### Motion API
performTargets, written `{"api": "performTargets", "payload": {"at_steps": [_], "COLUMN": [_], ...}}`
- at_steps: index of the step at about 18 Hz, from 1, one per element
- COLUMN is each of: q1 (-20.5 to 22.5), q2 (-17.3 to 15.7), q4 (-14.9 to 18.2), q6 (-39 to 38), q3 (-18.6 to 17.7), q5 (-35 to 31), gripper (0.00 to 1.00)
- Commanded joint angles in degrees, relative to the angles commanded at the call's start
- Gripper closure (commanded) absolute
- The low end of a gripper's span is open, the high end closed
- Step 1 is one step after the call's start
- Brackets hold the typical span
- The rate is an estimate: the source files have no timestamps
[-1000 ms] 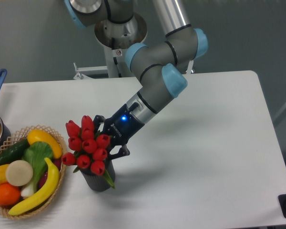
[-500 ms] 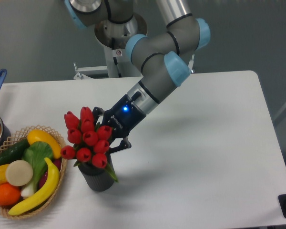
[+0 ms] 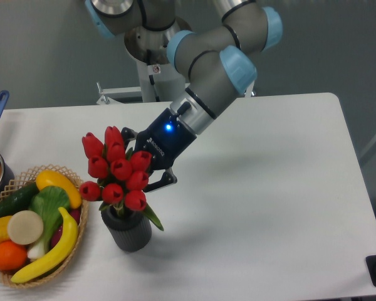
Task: Pick up the flowers from the vase
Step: 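Lift the gripped tulips up out of the black vase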
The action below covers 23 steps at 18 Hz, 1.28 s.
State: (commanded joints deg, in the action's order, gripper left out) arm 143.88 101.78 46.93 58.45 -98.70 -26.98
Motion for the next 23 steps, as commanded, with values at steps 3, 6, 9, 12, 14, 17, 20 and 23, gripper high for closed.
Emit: {"api": "performTargets", "payload": {"at_steps": [3,6,9,12,14,17,20,23], "q1": [0.09,0.0,0.0,0.09,0.09,0.44,0.62,1.32], "q2": [-0.18,-0.27,-0.62,-1.49,-2.11,-3.42,-4.66,-5.19], "q4": [0.0,0.0,0.0,0.0,0.09,0.09,0.09,0.09], "q6": [-0.61,-4.04,-5.97,-6.94,-7.47,-9.22,-11.07,-13.61], "q3": [0.97,2.72,3.96,4.13,4.13,4.13,4.48,5.8], "q5": [0.09,0.0,0.0,-0.09,-0.09,-0.17,-0.18,-0.18], "gripper": [0.59,0.59,0.59,0.59,0.59,0.59,0.59,0.59]}}
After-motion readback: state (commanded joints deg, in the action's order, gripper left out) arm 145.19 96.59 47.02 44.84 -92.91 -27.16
